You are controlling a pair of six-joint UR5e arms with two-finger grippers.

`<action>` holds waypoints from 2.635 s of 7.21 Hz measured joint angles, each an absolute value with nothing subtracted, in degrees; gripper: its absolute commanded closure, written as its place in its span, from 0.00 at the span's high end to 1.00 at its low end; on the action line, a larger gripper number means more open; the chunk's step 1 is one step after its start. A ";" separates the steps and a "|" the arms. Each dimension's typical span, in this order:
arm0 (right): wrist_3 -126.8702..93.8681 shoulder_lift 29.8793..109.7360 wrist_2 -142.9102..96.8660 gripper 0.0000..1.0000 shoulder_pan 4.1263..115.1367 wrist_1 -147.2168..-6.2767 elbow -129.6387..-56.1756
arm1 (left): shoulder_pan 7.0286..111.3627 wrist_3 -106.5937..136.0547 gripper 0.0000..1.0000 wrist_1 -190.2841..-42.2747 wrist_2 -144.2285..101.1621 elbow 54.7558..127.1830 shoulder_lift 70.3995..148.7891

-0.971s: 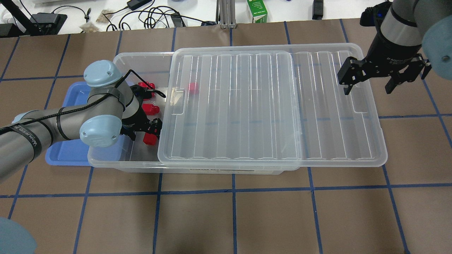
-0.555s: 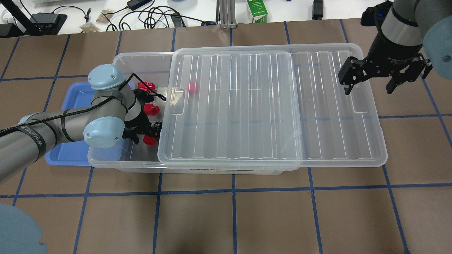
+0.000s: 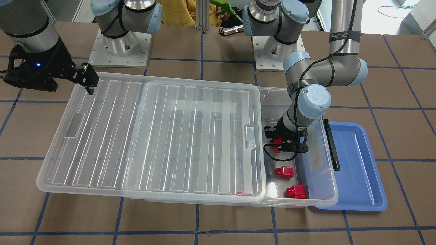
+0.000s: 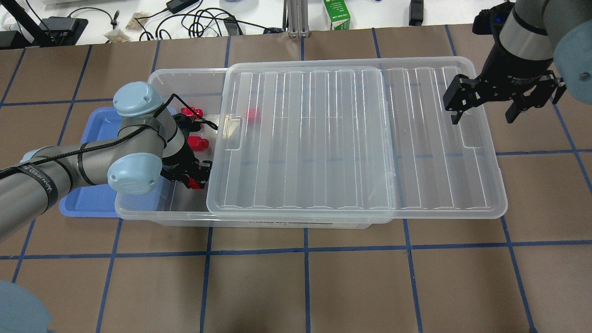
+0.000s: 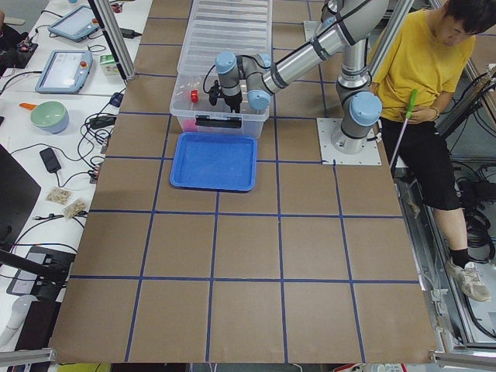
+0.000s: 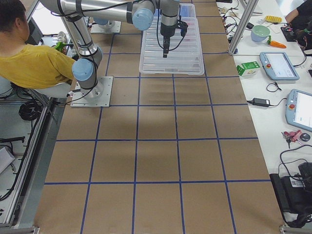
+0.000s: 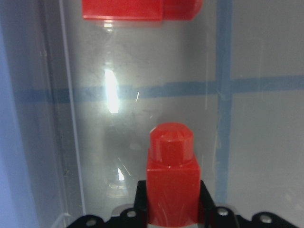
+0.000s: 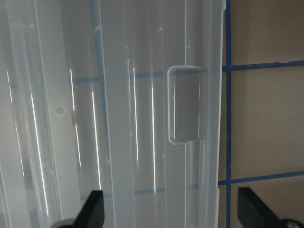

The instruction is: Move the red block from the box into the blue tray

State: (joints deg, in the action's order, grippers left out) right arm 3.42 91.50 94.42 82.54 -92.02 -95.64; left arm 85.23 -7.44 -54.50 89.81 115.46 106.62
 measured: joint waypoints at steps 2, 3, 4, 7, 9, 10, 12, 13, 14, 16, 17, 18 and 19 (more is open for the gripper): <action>3.37 91.52 94.35 1.00 82.54 -91.99 -95.63 | 85.27 -7.45 0.00 -58.88 90.25 111.61 103.07; 3.35 91.54 94.28 1.00 82.58 -91.98 -95.62 | 85.16 -7.63 0.00 -65.44 90.39 107.23 100.79; 3.36 91.57 94.26 1.00 82.60 -91.99 -95.57 | 85.03 -7.83 0.00 -72.24 90.55 102.59 98.95; 4.44 91.22 94.34 1.00 79.47 -92.26 -95.26 | 81.06 -12.03 0.00 -82.76 90.60 95.35 95.51; 11.05 90.11 94.03 1.00 71.85 -93.75 -95.50 | 71.35 -24.54 0.00 -82.37 90.19 94.77 96.63; 14.30 88.11 94.17 1.00 69.65 -96.77 -95.59 | 67.06 -30.80 0.00 -80.43 89.83 94.99 98.32; 16.91 84.71 94.45 1.00 68.44 -100.08 -95.72 | 63.39 -35.96 0.00 -74.18 89.60 95.61 104.30; 17.62 83.71 94.43 1.00 68.35 -100.43 -96.09 | 63.02 -36.62 0.00 -71.65 89.61 95.85 106.96; 17.82 82.55 94.33 1.00 68.32 -100.81 -96.80 | 62.90 -36.80 0.00 -68.87 89.60 96.46 109.40; 17.75 80.69 94.14 1.00 68.34 -101.21 -97.52 | 62.85 -36.74 0.02 -63.35 89.64 98.98 113.00; 17.61 80.08 94.06 1.00 68.44 -101.12 -97.57 | 62.85 -36.56 0.39 -61.72 89.67 100.12 113.95; 17.47 79.85 93.82 1.00 68.57 -101.04 -97.61 | 62.84 -36.48 0.70 -60.87 89.73 100.74 114.57; 17.40 79.83 93.61 1.00 68.73 -101.01 -97.61 | 62.84 -36.47 0.89 -60.40 89.82 100.93 115.00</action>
State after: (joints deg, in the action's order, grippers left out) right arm 17.40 79.83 93.61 68.73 -101.01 -97.61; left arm 62.84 -36.47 -60.40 89.82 100.93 115.00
